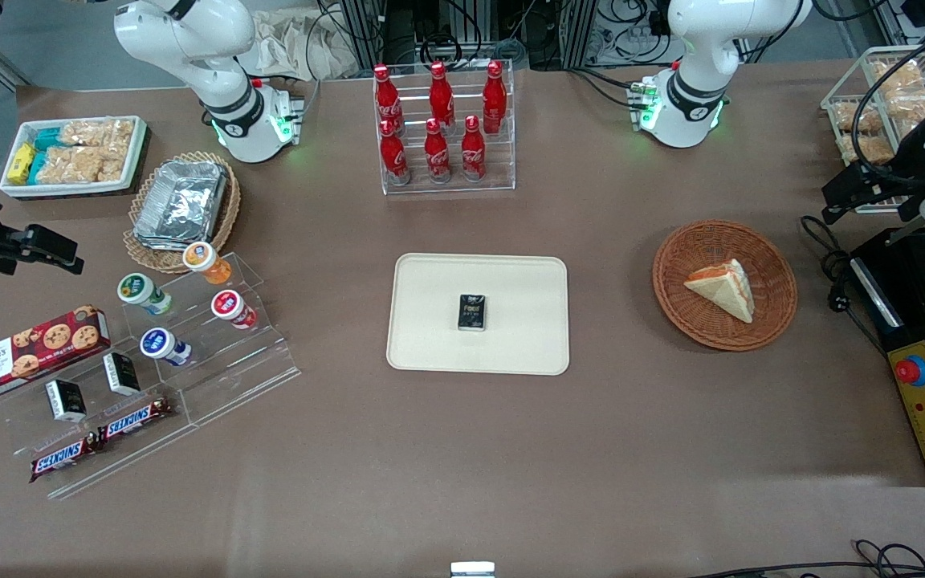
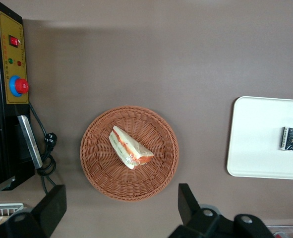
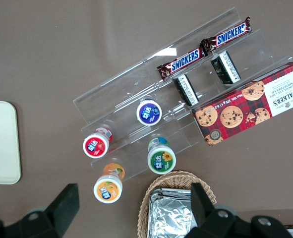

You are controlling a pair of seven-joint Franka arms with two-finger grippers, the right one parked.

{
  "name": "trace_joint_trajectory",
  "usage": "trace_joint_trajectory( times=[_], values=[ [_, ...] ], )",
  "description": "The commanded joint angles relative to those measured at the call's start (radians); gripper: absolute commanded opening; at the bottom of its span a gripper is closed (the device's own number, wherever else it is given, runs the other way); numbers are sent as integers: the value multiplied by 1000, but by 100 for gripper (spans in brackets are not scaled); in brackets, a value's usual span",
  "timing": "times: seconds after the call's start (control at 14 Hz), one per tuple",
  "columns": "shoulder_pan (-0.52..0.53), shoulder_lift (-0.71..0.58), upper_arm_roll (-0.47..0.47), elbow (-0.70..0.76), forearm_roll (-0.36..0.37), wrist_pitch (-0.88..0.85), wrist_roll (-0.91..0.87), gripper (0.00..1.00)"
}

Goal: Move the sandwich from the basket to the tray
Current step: 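Move the left gripper down over the wrapped sandwich in the wicker basket, then close the left gripper on the sandwich's upright edge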

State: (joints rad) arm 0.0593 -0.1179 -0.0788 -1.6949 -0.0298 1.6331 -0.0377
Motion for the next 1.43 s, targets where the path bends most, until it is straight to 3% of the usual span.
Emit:
trace_joint_trajectory(
  times=[0.0,0.21,0.5,1.0,1.14,1.36],
  values=[
    [-1,20,-1,26,-18,-36,-30,100],
    [-1,40,-3,31,-16,-49,-79,100],
    [-1,44,-6,-41,-21,-1,-355,100],
    [-1,1,-10,-382,-6,273,-619,100],
    [-1,-3,-16,-472,-5,367,-764,100],
    [-1,14,-33,-546,-4,447,-846,100]
  ],
)
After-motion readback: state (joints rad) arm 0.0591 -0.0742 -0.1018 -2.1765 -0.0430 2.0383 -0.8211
